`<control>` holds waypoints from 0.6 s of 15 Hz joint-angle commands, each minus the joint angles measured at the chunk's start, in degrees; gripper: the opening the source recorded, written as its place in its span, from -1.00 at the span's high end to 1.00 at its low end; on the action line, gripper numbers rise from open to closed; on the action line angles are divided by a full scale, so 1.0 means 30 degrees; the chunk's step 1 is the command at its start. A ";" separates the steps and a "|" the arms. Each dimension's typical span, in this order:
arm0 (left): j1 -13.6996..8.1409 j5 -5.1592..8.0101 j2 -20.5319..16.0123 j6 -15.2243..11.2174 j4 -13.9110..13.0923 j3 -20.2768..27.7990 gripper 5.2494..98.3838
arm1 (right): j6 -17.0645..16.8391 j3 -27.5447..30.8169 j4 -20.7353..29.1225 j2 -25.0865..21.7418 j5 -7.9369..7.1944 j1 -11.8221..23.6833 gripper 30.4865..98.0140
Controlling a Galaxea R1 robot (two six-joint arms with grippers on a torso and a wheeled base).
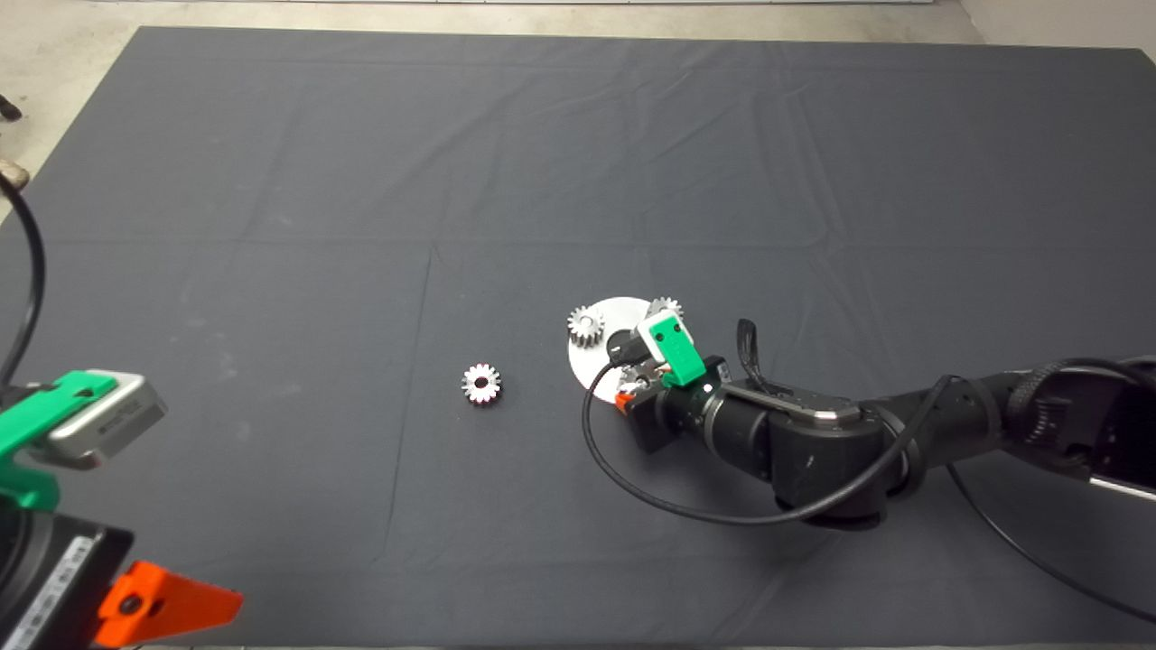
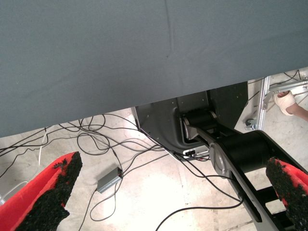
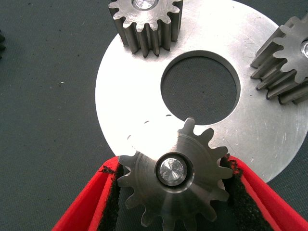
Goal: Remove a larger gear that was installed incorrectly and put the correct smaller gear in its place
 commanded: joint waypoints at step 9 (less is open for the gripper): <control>-0.0075 0.0078 -0.0028 0.0006 0.0023 0.0299 -1.00 | 0.0048 0.0431 -0.0325 -0.0050 0.0264 0.0296 0.40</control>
